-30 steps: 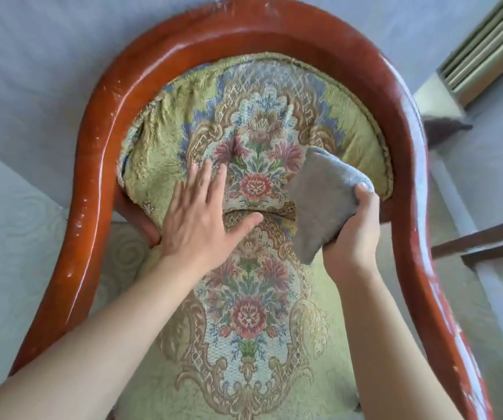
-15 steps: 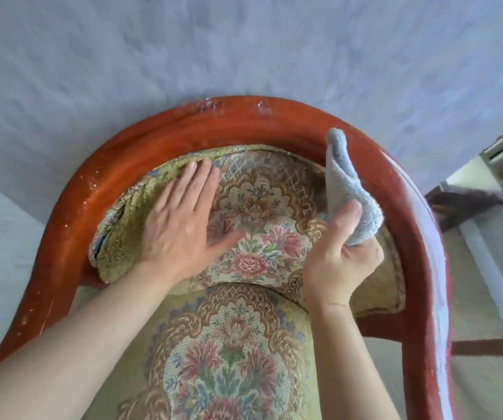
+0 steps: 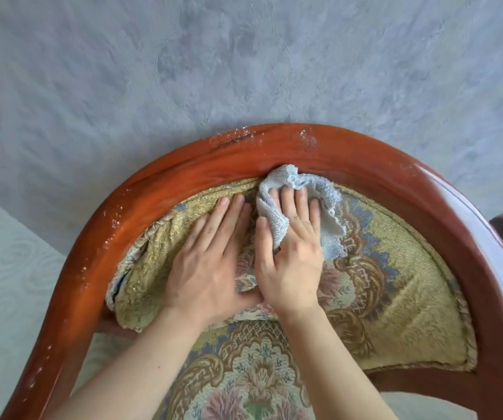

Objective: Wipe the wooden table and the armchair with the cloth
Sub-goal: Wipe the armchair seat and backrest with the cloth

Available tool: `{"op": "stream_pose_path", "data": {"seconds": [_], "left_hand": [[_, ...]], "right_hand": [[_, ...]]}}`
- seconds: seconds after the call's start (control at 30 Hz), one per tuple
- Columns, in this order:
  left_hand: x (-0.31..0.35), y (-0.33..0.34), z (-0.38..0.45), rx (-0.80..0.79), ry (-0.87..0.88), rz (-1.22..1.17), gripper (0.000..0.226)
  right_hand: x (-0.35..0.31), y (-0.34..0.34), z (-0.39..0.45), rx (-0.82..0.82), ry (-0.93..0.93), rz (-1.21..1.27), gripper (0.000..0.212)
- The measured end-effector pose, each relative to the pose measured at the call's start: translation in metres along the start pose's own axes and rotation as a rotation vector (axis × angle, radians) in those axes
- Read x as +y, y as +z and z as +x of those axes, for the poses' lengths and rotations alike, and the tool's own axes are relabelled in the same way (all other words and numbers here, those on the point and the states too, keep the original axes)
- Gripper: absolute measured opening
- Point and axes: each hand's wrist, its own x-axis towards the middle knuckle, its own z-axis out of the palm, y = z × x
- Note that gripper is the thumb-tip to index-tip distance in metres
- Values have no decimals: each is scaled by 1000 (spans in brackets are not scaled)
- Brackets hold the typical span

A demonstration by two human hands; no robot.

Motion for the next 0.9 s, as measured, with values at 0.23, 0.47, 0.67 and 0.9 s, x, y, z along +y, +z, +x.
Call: {"op": "stream_pose_path", "data": {"seconds": [0.23, 0.47, 0.67, 0.9], "left_hand": [[-5, -6, -4, -48, 33, 88, 110], [-5, -28, -18, 13, 30, 132, 108], [-26, -58, -2, 142, -127, 189, 116], [-39, -66, 34, 53, -295, 211, 153]], "right_hand": [[2, -47, 9, -179, 101, 426, 41], [12, -123, -14, 468, 668, 1184, 50], [19, -125, -24, 486, 502, 287, 53], [7, -41, -18, 144, 456, 1, 62]]}}
